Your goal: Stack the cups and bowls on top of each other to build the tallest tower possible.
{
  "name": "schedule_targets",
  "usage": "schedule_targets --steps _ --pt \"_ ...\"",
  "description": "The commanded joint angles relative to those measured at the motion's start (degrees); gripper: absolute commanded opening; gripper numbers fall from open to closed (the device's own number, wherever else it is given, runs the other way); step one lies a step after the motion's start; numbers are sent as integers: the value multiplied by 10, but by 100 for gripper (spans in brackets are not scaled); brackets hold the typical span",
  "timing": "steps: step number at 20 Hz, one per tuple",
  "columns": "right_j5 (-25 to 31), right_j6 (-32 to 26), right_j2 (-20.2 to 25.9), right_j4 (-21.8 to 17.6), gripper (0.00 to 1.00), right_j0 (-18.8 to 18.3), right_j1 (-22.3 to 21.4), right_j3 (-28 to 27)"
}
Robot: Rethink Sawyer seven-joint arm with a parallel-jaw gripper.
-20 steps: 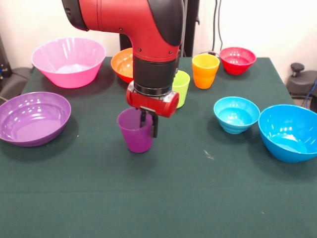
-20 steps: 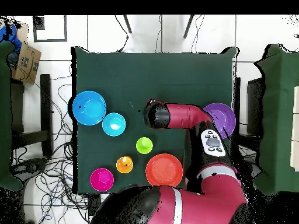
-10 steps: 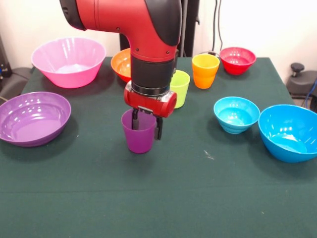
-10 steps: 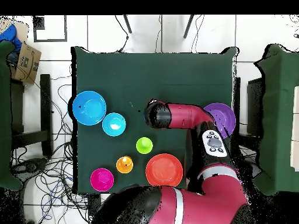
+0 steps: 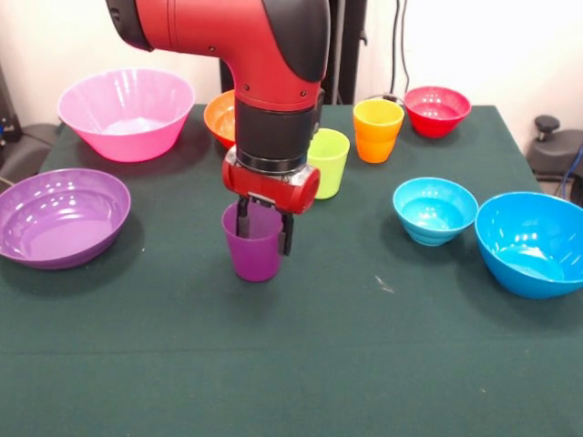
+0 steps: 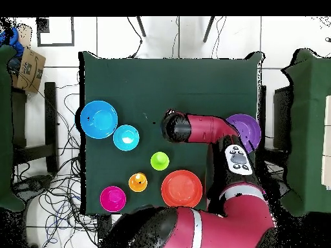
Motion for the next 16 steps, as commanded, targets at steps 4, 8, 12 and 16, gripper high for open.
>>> schedule_targets --steps 4,8,12,16 --pt "84 36 24 38 100 21 -72 29" --pt "103 45 23 55 100 31 -87 32" --pt "118 52 17 70 100 44 -97 32" --pt "143 47 13 85 100 50 -113 36"
